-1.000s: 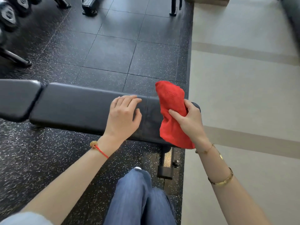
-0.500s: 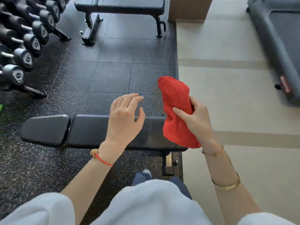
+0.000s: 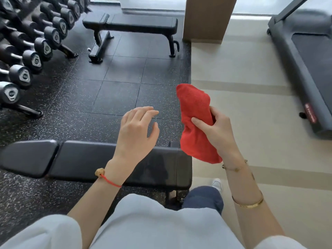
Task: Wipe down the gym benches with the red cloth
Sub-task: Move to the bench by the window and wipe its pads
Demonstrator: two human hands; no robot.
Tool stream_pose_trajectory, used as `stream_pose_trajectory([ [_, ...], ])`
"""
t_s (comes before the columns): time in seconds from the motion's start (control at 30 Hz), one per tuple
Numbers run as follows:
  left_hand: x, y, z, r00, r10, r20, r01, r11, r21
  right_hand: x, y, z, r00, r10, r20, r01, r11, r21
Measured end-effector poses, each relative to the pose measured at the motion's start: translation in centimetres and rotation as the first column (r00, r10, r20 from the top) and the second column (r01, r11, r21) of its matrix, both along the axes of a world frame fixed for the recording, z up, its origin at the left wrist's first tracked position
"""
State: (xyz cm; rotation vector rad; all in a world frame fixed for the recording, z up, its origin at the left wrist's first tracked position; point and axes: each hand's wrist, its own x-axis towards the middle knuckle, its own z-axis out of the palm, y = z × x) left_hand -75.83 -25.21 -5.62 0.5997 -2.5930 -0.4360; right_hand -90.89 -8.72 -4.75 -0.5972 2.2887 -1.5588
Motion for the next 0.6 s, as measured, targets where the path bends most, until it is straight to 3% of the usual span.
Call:
stream_pose_trajectory([
  [0.33, -14.7, 10.3, 2.0, 0.961, 0.275, -0.029, -0.27, 0.956, 0.112, -17.8, 8.3, 2.2, 0.972, 0.235, 0.009, -0.234, 0.967, 0.095],
  [0.6, -24.7, 12.8, 2.5, 0.957, 0.288, -0.042, -0.283, 0.954, 0.099, -28.3, 10.3, 2.5, 0.963, 0.27, 0.026, -0.271, 0.961, 0.058],
])
